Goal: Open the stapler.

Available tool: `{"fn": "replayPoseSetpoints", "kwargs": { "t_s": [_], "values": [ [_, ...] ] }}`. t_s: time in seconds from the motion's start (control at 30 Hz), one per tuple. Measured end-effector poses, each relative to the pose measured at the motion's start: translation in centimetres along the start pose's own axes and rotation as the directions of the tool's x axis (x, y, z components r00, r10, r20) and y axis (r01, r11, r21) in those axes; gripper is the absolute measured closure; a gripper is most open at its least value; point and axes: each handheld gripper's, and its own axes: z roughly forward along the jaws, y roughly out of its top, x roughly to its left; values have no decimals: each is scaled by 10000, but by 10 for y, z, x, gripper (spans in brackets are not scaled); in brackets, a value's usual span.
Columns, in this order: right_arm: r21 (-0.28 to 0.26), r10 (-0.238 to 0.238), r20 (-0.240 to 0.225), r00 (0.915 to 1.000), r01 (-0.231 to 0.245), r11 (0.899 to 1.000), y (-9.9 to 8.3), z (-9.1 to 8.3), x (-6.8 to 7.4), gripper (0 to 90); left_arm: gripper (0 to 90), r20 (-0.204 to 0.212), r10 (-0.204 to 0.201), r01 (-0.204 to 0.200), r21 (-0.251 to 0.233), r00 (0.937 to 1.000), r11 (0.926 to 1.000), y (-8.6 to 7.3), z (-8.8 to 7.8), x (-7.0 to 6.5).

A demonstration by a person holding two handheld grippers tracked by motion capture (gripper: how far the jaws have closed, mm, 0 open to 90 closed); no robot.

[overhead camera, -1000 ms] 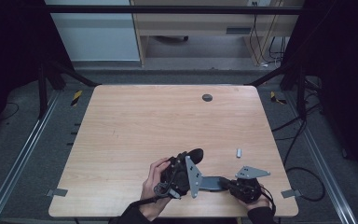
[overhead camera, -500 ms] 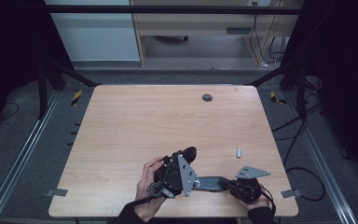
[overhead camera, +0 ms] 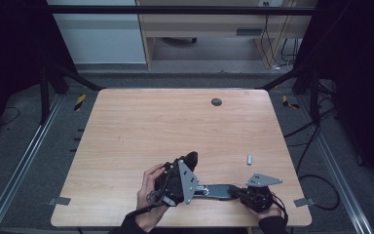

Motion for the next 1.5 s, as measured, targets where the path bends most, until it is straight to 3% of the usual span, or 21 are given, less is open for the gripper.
{"fn": "replayPoseSetpoints", "kwargs": {
  "t_s": [0.57,0.83,1.5],
  "values": [
    [8,14,-14,10000,-14,10000,0,0,0,900,566,-70,-402,402,8,9992,9992,-6,-6,11],
    [-16,-22,3,10000,22,10000,0,0,-1,900,559,-115,-812,812,-33,9966,9967,-14,-12,23],
    [-3,7,-28,10000,-7,10000,0,0,0,900,548,-139,-1318,1317,-75,9912,9913,-24,-18,35]
  ]
}}
